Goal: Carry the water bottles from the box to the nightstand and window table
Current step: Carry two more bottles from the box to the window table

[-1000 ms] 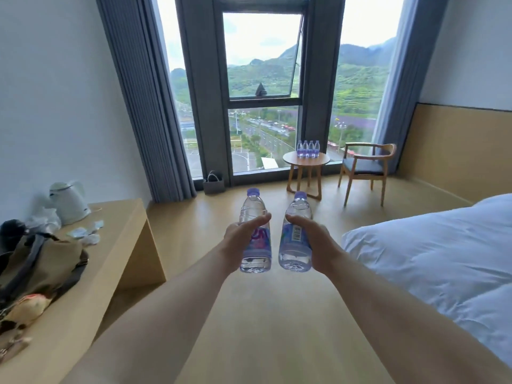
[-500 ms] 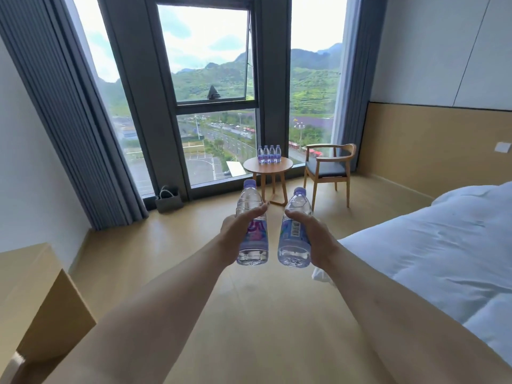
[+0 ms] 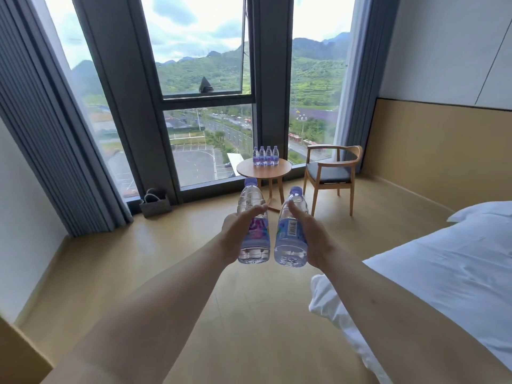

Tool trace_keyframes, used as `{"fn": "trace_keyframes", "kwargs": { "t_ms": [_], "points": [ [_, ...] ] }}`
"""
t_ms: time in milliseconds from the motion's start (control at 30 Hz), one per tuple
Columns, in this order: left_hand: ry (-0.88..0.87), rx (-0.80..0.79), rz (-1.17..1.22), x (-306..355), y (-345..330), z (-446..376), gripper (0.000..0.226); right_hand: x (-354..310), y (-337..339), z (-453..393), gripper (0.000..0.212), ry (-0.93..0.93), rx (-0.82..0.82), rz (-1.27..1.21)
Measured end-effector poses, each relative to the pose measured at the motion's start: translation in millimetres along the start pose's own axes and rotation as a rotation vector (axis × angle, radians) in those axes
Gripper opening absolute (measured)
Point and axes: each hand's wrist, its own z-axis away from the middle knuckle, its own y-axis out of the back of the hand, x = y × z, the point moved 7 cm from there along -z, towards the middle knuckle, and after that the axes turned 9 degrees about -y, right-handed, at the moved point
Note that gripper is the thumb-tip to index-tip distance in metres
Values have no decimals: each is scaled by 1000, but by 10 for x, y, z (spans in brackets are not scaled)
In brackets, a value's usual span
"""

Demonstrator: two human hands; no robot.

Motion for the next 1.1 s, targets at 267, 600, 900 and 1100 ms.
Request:
{"fn": "trace_keyframes", "kwargs": {
  "t_ms": [267,600,900,1100],
  "points": [
    [-12,-56,31,-31,9,-1875,63,-534,40,-1687,55,-8,24,-28],
    [-13,-137,-17,280,81,-4234,76,-1463,67,-3706,44,-3,147,-48],
    [-1,-133,19,91,138,-6017,69,-1894,182,-5538,37,-50,157,-41],
    [-1,-44,-32,96,108,-7504,57,-2443,333,-7046,45,-65,105,-27]
  ]
}}
